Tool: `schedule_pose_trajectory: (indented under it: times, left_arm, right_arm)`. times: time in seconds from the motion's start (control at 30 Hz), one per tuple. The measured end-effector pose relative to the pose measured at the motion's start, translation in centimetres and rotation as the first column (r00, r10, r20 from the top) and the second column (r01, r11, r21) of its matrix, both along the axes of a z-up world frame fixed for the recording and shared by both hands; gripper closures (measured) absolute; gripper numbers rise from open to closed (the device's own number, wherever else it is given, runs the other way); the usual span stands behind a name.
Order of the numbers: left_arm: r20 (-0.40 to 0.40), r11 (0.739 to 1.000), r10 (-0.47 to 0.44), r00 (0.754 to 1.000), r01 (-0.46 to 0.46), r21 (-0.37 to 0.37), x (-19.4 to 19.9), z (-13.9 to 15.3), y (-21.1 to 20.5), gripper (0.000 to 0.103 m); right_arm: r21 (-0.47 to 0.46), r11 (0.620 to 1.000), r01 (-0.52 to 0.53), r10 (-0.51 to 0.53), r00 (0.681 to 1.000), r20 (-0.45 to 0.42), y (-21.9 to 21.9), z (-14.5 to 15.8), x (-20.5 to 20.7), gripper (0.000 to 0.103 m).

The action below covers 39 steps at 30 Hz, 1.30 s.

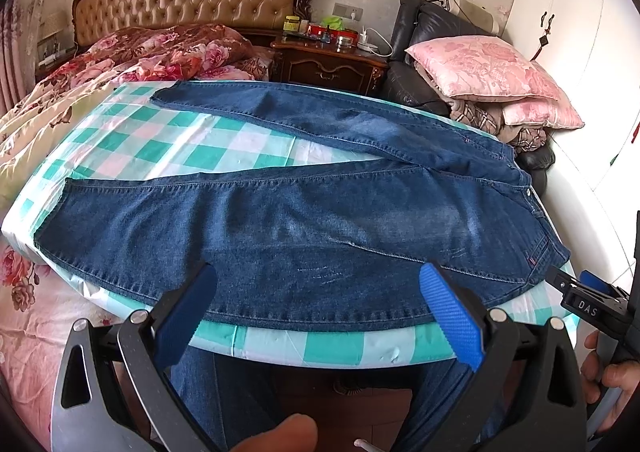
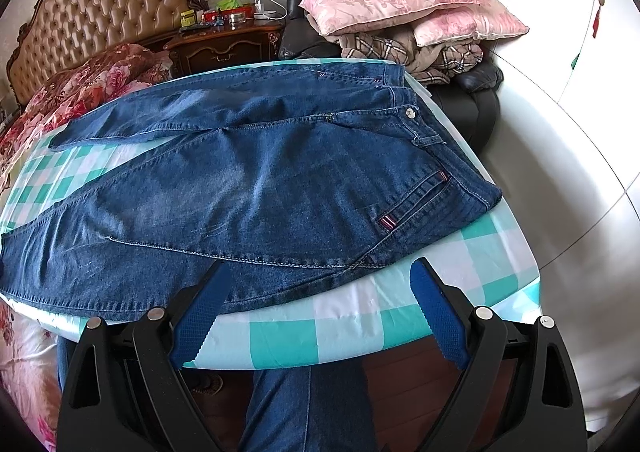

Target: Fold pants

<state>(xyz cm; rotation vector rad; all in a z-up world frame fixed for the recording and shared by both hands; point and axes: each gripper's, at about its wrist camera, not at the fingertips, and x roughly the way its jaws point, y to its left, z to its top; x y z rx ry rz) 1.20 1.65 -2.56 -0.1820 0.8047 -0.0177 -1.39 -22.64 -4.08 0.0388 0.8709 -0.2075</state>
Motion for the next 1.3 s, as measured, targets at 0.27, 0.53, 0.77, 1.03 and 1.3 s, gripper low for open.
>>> schedule_pose_trajectory:
  times: [0.27,0.53,0.77,1.03,1.3]
  left_arm:
    - [-0.014,1.0,0.0,1.0,0.0,0.003,0.2,-0.2,-0.1,0.001]
    - [-0.056,1.0,-0.006,0.998,0.006,0.012,2.1,-1.4,0.0,0.001]
    - [-0.119,1.0,-0.001,0.993,0.004,0.026,4.6,-3.8,-0.2,0.001]
    - [-0.176,0.998,0.047,0.983,-0.039,0.048,7.7,-6.2,1.0,0.001]
    - [-0.221,0.995,0.087,0.971,-0.076,0.057,9.6,-8.1,2.6,0.001]
  right_arm:
    - [0.057,0.998,-0.008,0.009,1.0,-0.022,-1.1,-0.5,0.5,0.015]
    - [0.121,0.991,0.049,-0.049,0.999,-0.005,-10.2,1.9,8.5,0.015]
    - [0.176,0.983,0.049,-0.022,0.988,-0.151,-20.1,0.8,27.4,0.027]
    - [0.113,0.993,0.023,0.0,0.979,-0.205,-23.5,-2.6,40.3,0.028]
    - [0.087,0.996,0.006,0.017,0.964,-0.264,-24.7,-6.4,45.7,0.053]
